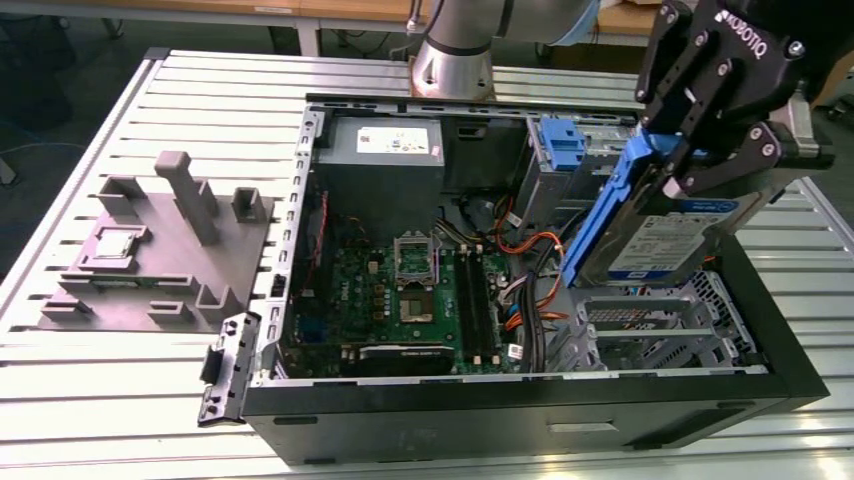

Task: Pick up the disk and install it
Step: 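Insert the disk into the insertion slot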

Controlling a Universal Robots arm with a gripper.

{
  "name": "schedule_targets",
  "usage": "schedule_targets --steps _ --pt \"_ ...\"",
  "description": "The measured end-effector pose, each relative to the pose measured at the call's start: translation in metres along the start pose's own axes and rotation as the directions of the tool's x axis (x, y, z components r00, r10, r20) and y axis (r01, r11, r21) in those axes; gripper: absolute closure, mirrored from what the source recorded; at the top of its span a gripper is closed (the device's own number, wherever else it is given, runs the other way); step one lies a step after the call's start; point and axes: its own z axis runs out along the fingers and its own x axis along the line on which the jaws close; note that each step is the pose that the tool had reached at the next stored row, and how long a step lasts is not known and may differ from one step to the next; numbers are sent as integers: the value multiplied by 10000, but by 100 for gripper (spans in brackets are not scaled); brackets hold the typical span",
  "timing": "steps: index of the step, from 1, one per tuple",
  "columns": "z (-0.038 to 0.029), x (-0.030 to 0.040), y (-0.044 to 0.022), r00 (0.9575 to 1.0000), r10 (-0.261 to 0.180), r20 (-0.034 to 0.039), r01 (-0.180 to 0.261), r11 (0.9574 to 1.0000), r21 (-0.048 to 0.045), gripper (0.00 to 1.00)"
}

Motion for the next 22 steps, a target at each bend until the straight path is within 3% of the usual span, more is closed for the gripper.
schedule_targets --steps 3,9,15,22 --pt "4 -1 -66 10000 1 -2 -1 10000 0 63" --pt "16 44 -124 10000 1 -1 -1 10000 0 63" --pt "33 130 -148 10000 2 -17 -2 10000 0 63" --pt "71 179 -175 10000 9 -77 -9 10000 1 63"
